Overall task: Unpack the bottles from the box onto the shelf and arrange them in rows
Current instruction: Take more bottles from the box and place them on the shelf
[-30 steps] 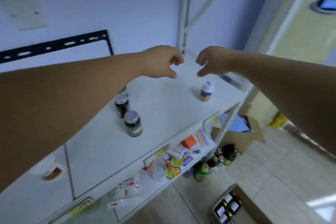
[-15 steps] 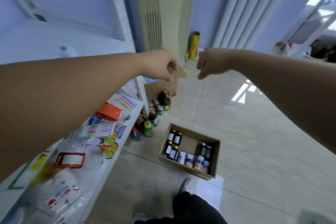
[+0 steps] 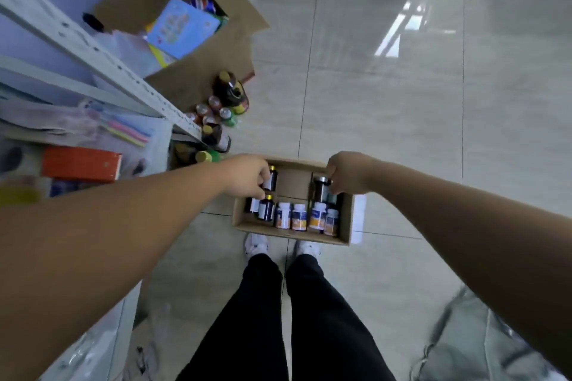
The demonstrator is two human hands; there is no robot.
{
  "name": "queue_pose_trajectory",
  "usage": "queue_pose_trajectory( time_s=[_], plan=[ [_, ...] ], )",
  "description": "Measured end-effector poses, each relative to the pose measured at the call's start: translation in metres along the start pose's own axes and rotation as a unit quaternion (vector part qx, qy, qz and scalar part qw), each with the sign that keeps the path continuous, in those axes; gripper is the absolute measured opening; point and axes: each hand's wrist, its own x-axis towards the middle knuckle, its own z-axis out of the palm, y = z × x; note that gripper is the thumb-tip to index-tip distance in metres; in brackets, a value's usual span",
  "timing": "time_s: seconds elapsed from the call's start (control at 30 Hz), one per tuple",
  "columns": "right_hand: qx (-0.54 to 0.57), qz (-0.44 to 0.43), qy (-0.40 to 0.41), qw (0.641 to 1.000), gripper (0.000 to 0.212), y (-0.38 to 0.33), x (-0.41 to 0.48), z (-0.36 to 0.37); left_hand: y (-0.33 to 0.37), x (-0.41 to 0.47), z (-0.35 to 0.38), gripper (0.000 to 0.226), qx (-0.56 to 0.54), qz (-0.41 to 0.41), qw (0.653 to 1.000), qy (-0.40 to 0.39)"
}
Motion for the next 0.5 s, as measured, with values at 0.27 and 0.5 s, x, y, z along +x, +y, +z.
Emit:
queue_pose_trajectory(
  time_s=[0.27,0.5],
  plan=[
    [0.203,0.179,0.004,0.963,0.025,0.050,0.122,0.107,-0.022,0.153,0.091,0.048,-0.160,-0.017,0.987,-0.016],
    [0.393,0.307,0.052,0.865,0.058,0.066,0.211,0.196,-0.021,0.265,0.177,0.076,-0.285,-0.042,0.957,-0.033]
  ],
)
